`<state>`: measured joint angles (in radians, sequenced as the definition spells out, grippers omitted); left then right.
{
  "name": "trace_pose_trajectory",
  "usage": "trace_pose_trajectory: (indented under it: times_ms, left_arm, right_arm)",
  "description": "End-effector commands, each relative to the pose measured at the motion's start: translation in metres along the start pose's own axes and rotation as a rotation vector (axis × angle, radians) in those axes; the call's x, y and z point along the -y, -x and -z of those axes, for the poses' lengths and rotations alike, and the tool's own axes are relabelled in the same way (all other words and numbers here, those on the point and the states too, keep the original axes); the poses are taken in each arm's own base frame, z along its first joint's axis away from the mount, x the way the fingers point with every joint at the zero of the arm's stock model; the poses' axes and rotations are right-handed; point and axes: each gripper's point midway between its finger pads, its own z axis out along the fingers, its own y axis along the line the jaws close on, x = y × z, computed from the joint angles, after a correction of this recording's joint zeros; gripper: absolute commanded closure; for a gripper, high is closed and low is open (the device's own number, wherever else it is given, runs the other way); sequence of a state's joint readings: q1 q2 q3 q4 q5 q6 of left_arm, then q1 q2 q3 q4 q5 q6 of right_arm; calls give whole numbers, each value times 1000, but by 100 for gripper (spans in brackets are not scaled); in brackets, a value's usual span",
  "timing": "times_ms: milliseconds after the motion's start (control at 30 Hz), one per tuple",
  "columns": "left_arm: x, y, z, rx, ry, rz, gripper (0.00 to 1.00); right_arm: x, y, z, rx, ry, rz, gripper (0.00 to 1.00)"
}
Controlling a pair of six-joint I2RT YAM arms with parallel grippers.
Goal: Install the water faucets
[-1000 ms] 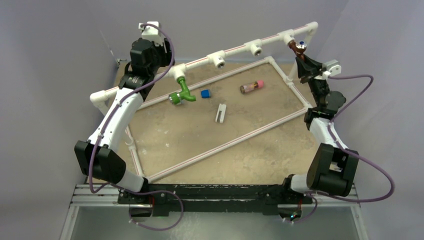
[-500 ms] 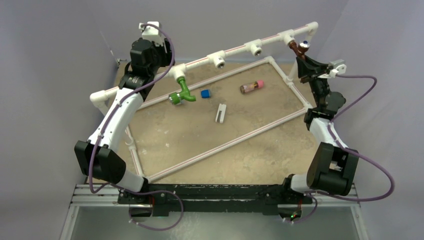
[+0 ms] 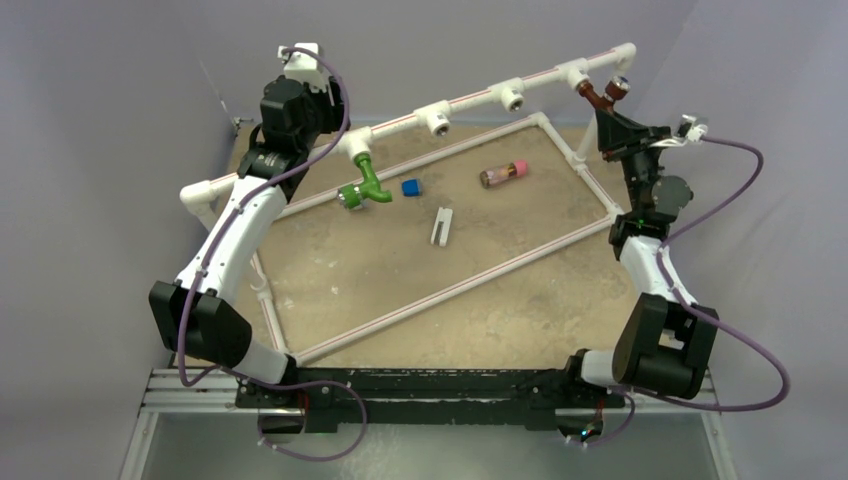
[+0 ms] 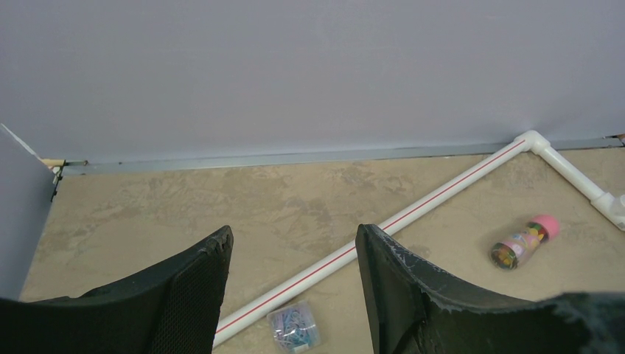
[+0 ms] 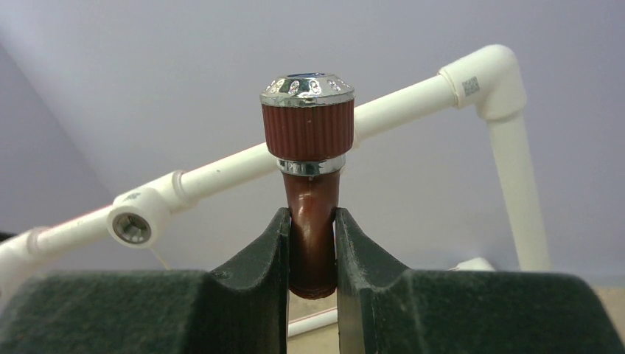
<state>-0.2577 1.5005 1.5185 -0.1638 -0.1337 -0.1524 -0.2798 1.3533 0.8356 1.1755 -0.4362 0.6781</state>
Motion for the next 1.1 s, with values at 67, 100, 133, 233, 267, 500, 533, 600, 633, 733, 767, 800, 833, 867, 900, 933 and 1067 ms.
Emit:
trace_pose_trajectory:
  times_ms: [67, 100, 133, 233, 267, 500, 533, 600, 633, 733, 767, 800, 833, 867, 900, 933, 1067]
  left_arm:
    - [-3, -16, 5, -50, -8, -21, 39]
    - [-3, -16, 5, -50, -8, -21, 39]
    - [-3, -15, 5, -49, -10, -19, 39]
    - [-2, -15, 6, -48, -11, -17, 39]
    - [-2, -15, 5, -49, -11, -17, 39]
    - [-2, -16, 6, -51, -14, -12, 39]
    - [-1, -15, 6, -49, -15, -12, 39]
    - [-2, -16, 6, -52, -15, -13, 39]
    - [-2, -16, 5, -54, -14, -12, 39]
    - [-2, -17, 6, -55, -14, -13, 39]
    - [-2, -17, 5, -54, -12, -13, 39]
    - [-2, -17, 6, -54, -14, -14, 39]
    - [-2, -17, 5, -55, -15, -15, 39]
    - [-2, -17, 5, -54, -14, -15, 39]
    - [-2, -18, 5, -56, -13, -16, 39]
    - [-2, -18, 5, -56, -13, -16, 39]
    - [-2, -18, 5, -55, -15, -15, 39]
  right_arm:
    - [7, 38, -3, 148, -140, -156, 100]
    - [8, 37, -2, 150, -147, -183, 100]
    - [9, 36, -1, 152, -154, -207, 100]
    - [11, 30, 1, 149, -163, -281, 100]
    - [10, 29, 2, 151, -161, -301, 100]
    - [7, 15, 6, 157, -176, -428, 100]
    - [5, 14, 6, 157, -181, -444, 100]
    - [4, 12, 5, 158, -200, -464, 100]
    - [4, 11, 4, 160, -214, -478, 100]
    - [8, 10, 7, 176, -250, -555, 100]
    - [8, 9, 7, 173, -254, -577, 100]
    - [8, 8, 6, 164, -259, -596, 100]
    - [9, 6, 5, 153, -268, -619, 100]
    - [9, 5, 4, 146, -274, -640, 100]
    - [9, 3, 3, 137, -280, -661, 100]
    - [8, 3, 3, 133, -280, -681, 100]
    - [7, -6, 0, 77, -306, -759, 100]
